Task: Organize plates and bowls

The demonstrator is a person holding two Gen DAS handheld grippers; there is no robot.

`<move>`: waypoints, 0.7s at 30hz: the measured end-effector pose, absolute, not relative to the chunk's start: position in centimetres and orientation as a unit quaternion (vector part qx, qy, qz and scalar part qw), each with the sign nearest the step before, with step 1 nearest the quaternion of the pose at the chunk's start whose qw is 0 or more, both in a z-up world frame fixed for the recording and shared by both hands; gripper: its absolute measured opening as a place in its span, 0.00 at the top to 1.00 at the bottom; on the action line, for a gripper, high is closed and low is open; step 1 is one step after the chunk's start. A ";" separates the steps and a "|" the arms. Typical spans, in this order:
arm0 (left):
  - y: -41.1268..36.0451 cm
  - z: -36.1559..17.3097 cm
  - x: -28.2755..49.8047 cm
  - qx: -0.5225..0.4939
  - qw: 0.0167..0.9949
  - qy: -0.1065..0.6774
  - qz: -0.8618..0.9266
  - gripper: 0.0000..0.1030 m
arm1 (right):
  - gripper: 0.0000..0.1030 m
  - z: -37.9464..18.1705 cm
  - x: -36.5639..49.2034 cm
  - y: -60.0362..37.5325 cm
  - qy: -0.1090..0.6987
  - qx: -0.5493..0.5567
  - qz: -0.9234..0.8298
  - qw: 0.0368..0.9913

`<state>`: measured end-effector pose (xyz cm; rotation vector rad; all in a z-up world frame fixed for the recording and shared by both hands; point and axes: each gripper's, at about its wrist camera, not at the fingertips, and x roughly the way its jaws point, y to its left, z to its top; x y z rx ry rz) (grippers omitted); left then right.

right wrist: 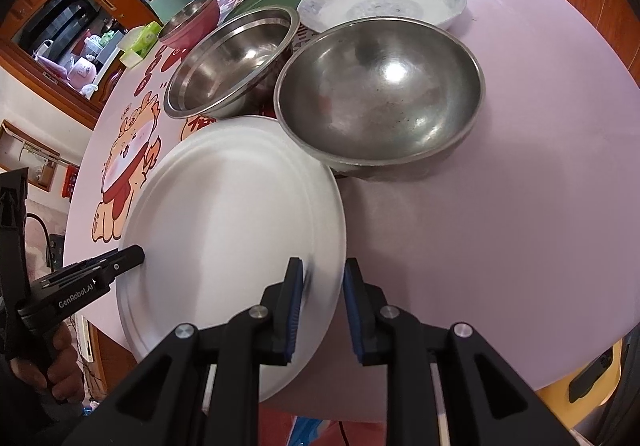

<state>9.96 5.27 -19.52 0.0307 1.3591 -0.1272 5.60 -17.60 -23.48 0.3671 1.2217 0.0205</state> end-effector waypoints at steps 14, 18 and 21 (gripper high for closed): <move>6.1 -20.5 8.5 -0.010 0.781 0.623 -0.042 0.73 | 0.77 -23.6 4.9 -17.5 0.569 0.155 0.027 0.807; 5.8 -20.0 8.0 -0.007 0.781 0.623 -0.041 0.73 | 0.73 -23.4 4.8 -17.6 0.566 0.156 0.026 0.809; 6.1 -19.1 7.5 -0.005 0.785 0.618 -0.048 0.73 | 0.72 -22.9 4.6 -17.5 0.563 0.155 0.021 0.812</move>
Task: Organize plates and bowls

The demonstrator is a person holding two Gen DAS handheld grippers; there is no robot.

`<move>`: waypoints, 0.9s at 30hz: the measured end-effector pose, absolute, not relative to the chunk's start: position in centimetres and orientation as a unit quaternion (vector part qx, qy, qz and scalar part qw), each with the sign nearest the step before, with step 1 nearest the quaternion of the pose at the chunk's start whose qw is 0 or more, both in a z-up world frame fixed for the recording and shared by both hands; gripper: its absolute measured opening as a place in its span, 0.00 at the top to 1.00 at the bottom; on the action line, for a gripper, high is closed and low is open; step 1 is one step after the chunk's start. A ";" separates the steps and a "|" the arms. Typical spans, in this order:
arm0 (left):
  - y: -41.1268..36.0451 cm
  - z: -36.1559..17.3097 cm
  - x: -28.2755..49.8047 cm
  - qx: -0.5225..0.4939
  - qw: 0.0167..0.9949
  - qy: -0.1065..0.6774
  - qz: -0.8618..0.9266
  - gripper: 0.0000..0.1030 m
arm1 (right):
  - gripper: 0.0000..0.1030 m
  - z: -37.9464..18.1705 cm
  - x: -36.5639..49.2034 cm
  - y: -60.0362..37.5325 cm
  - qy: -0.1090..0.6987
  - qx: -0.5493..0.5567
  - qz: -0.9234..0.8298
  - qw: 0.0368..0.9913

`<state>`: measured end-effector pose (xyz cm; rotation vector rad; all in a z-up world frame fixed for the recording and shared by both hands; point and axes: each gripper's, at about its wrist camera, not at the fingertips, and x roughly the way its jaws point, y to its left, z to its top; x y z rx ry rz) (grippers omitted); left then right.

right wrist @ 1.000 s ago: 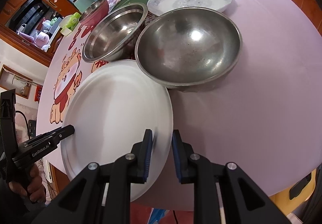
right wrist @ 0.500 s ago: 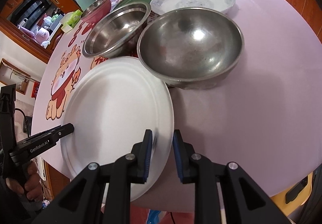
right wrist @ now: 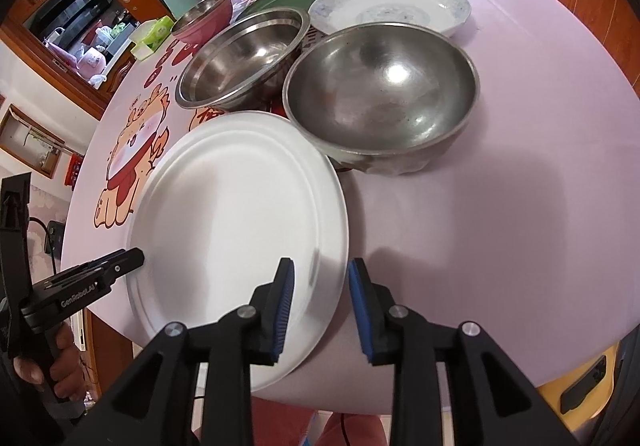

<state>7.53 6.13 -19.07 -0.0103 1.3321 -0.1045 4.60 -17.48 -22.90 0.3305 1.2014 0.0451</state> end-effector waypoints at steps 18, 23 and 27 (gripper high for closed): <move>9.2 -13.5 8.3 -0.002 0.810 0.576 -0.110 0.66 | 0.72 -18.3 2.9 -17.4 0.533 0.172 -0.061 0.826; 9.7 -11.6 8.8 0.002 0.815 0.564 -0.131 0.59 | 0.71 -16.4 2.4 -17.8 0.517 0.177 -0.089 0.833; 9.9 -10.0 9.3 0.011 0.823 0.550 -0.143 0.56 | 0.58 -14.8 1.9 -18.3 0.499 0.181 -0.104 0.841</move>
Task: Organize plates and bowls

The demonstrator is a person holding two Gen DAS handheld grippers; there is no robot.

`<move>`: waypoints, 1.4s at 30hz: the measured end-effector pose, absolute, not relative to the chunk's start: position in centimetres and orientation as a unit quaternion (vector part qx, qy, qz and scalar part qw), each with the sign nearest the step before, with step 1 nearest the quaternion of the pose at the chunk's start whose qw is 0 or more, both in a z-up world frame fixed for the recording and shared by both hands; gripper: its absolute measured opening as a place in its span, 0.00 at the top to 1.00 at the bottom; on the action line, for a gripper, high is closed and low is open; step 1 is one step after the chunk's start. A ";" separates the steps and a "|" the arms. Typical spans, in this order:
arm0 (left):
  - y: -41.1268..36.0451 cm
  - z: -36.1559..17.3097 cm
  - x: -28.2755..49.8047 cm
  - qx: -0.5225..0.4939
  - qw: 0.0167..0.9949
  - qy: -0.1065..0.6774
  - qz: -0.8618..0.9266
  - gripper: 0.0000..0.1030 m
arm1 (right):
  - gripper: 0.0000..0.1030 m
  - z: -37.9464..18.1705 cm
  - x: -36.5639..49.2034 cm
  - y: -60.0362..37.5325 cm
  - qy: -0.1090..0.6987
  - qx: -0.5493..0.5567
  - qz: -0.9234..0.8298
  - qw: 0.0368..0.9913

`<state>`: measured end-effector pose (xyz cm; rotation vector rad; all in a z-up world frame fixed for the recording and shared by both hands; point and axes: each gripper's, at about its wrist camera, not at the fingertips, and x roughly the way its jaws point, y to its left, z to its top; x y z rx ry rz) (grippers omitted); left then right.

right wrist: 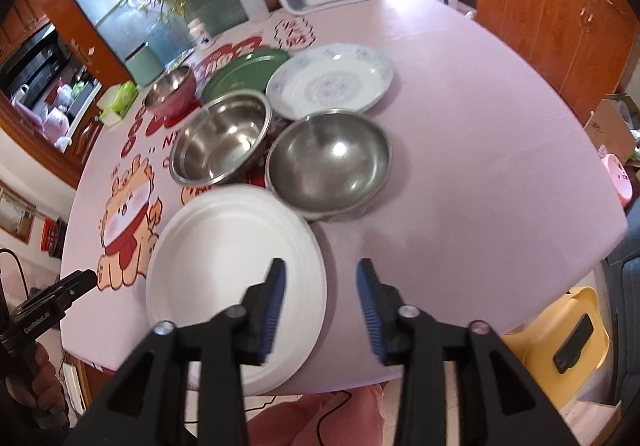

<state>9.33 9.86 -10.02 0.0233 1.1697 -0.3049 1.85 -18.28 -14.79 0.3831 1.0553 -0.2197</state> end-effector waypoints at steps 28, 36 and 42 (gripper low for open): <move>3.0 -3.6 14.7 -0.023 0.837 0.546 -0.038 0.29 | 0.21 -6.8 12.5 -28.7 0.464 0.115 -0.006 0.878; 0.5 -3.2 16.7 -0.039 0.841 0.539 0.016 0.28 | 0.17 -7.0 18.1 -31.2 0.475 0.093 0.066 0.873; -0.8 -3.7 18.7 -0.050 0.838 0.542 0.042 0.27 | 0.17 -7.8 22.4 -32.2 0.483 0.081 0.108 0.865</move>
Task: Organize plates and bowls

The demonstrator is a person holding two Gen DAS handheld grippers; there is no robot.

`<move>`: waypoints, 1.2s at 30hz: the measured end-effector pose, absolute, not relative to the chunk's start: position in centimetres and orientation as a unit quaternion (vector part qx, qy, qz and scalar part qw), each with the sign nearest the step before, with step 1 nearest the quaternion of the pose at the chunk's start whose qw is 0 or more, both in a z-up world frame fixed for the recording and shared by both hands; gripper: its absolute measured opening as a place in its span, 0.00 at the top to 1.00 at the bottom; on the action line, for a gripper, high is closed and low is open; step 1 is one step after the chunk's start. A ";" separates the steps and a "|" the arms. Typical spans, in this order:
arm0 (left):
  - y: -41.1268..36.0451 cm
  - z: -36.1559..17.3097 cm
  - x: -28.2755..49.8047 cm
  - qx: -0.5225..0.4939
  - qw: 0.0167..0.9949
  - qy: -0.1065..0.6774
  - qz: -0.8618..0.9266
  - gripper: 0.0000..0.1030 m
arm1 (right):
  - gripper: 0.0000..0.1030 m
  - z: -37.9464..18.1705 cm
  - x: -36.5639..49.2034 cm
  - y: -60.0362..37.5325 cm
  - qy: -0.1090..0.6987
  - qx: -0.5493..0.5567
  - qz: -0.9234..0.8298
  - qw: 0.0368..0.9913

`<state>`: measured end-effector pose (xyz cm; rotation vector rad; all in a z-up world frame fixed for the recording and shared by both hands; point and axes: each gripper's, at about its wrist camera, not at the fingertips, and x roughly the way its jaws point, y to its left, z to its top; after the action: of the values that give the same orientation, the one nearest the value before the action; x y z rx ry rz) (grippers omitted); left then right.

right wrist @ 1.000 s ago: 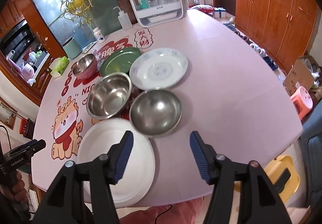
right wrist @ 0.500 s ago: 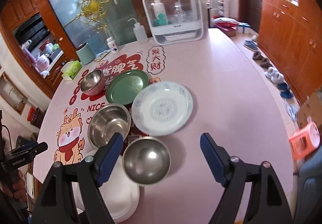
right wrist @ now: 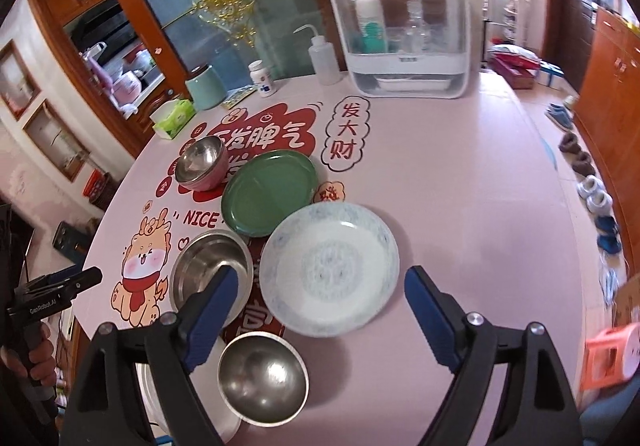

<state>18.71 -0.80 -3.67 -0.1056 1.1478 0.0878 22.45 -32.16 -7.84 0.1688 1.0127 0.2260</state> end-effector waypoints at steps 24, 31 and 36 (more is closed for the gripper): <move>-3.7 -8.4 30.8 -0.036 0.816 0.571 0.078 0.27 | 0.16 -13.9 37.2 -32.7 0.493 0.105 0.182 0.844; -3.7 -11.3 33.7 -0.048 0.807 0.584 0.081 0.27 | 0.16 -16.8 39.7 -32.7 0.507 0.130 0.197 0.829; -3.2 -14.0 34.9 -0.069 0.798 0.594 0.080 0.27 | 0.16 -19.5 40.7 -32.5 0.526 0.160 0.210 0.808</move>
<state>34.95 -3.19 -13.96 -0.1474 1.2742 0.1721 40.66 -32.51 -19.50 0.3432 1.1257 0.4488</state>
